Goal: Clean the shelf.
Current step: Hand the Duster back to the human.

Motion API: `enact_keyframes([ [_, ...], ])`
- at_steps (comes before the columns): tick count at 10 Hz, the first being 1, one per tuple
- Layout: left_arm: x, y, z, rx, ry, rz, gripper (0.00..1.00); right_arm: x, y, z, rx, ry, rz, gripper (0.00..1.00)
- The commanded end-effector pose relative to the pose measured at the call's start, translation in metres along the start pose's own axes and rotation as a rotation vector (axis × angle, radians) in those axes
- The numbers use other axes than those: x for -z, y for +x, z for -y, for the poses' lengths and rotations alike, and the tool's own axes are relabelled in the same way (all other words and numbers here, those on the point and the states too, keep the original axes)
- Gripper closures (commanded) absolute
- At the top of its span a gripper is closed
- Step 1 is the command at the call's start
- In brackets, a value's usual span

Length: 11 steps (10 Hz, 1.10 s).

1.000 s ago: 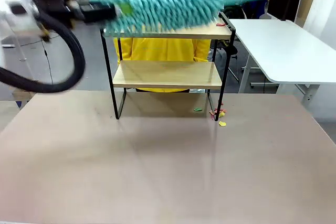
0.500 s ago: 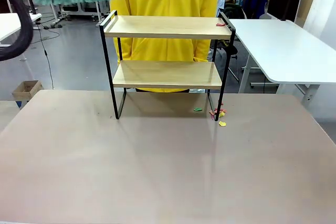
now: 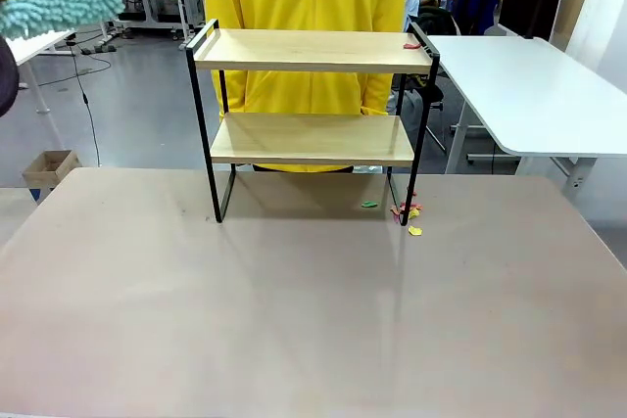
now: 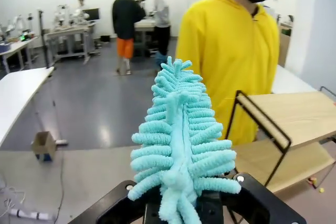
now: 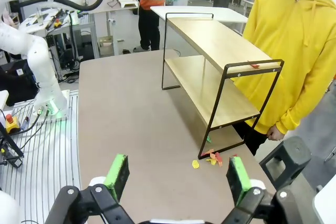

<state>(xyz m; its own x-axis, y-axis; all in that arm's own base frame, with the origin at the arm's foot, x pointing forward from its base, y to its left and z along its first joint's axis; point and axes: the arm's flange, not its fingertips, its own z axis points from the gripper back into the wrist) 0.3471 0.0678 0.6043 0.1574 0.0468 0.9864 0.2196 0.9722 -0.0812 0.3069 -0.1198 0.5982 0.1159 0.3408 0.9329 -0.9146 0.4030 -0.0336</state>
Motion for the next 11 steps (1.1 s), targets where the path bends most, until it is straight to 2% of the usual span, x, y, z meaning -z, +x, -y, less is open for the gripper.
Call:
enact_keyframes([
  [1, -0.004, -0.018, 0.007, 0.047, 0.073, 0.022, 0.83, 0.000, 0.003, 0.000, -0.003, -0.001, 0.021, 0.00],
  [3, -0.002, -0.059, 0.018, 0.098, 0.113, -0.017, 0.83, 0.000, 0.003, 0.000, -0.003, -0.001, 0.021, 0.00],
  [5, -0.002, -0.109, 0.032, 0.100, 0.094, -0.048, 0.83, 0.000, 0.003, 0.000, -0.003, -0.001, 0.021, 0.00],
  [7, -0.012, -0.140, 0.039, 0.111, 0.139, -0.063, 0.83, 0.000, 0.003, 0.000, -0.003, -0.001, 0.021, 0.00],
  [8, -0.017, -0.143, 0.040, 0.113, 0.183, -0.044, 0.83, 0.000, 0.003, 0.000, -0.003, -0.001, 0.021, 0.00],
  [9, 0.011, -0.102, 0.036, 0.091, 0.108, -0.089, 0.83, 0.000, 0.003, 0.000, -0.003, -0.001, 0.021, 0.00],
  [11, 0.011, -0.102, 0.036, 0.091, 0.108, -0.089, 0.83, 0.000, 0.003, 0.000, -0.003, -0.001, 0.021, 0.00],
])
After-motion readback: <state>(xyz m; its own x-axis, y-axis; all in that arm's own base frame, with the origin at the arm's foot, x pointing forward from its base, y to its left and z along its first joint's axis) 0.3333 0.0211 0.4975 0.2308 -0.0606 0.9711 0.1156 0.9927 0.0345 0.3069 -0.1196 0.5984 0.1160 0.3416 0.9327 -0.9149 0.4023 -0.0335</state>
